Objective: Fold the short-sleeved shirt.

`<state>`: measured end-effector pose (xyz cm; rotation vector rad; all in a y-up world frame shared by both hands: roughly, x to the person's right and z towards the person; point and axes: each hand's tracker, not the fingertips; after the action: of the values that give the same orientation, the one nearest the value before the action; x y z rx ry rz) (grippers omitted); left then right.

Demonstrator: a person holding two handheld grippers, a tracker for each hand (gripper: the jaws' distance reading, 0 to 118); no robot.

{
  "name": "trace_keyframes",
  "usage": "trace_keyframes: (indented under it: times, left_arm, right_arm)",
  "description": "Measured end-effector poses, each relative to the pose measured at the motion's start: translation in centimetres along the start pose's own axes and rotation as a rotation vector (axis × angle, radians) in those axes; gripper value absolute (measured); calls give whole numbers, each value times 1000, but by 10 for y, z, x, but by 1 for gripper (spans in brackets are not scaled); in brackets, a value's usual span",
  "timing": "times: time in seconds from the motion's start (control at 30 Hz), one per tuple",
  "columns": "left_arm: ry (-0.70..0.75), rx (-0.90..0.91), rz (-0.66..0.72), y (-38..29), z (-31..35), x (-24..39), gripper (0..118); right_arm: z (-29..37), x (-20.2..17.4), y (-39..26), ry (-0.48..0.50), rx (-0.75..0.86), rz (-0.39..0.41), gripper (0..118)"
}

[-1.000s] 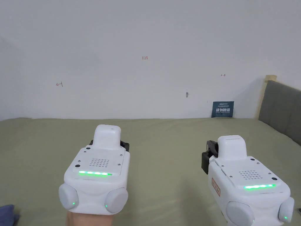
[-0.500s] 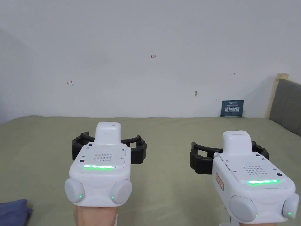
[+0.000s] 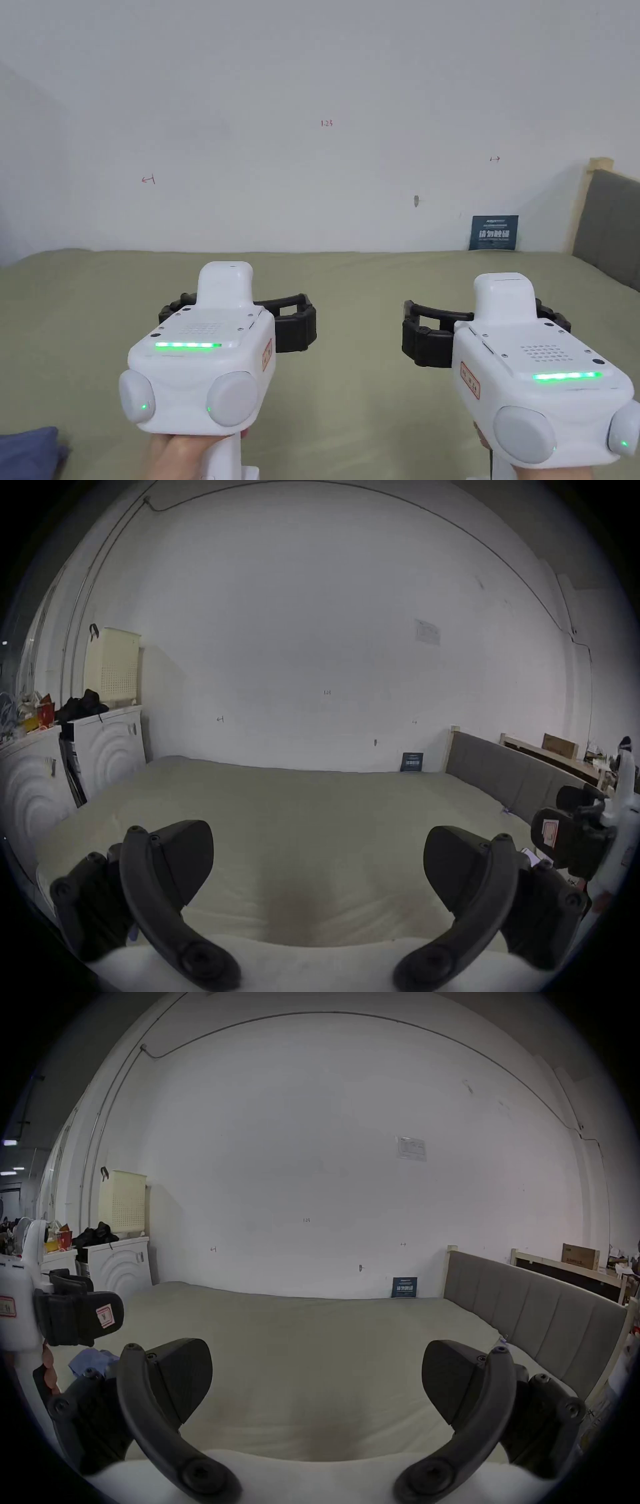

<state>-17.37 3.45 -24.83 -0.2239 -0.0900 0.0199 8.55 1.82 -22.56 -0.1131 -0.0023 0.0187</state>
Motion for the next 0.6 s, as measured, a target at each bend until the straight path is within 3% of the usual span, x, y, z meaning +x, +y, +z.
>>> trace_keyframes:
  times: [0.1, 0.23, 0.5, 0.6]
  left_arm:
    - [45, 8, -41, -1, 2, 6, 118]
    - [43, 6, -46, 0, 2, 4, 118]
    - [50, 3, -55, -2, 2, 3, 118]
    - [46, -3, -57, -3, 4, 3, 118]
  right_arm:
    - [-1, -1, 1, 8, 1, 4, 118]
    - [-2, -6, -1, -22, 38, 75, 118]
    - [-2, -3, 3, 7, 14, 61, 118]
    - [-7, -5, 7, -20, -81, 44, 118]
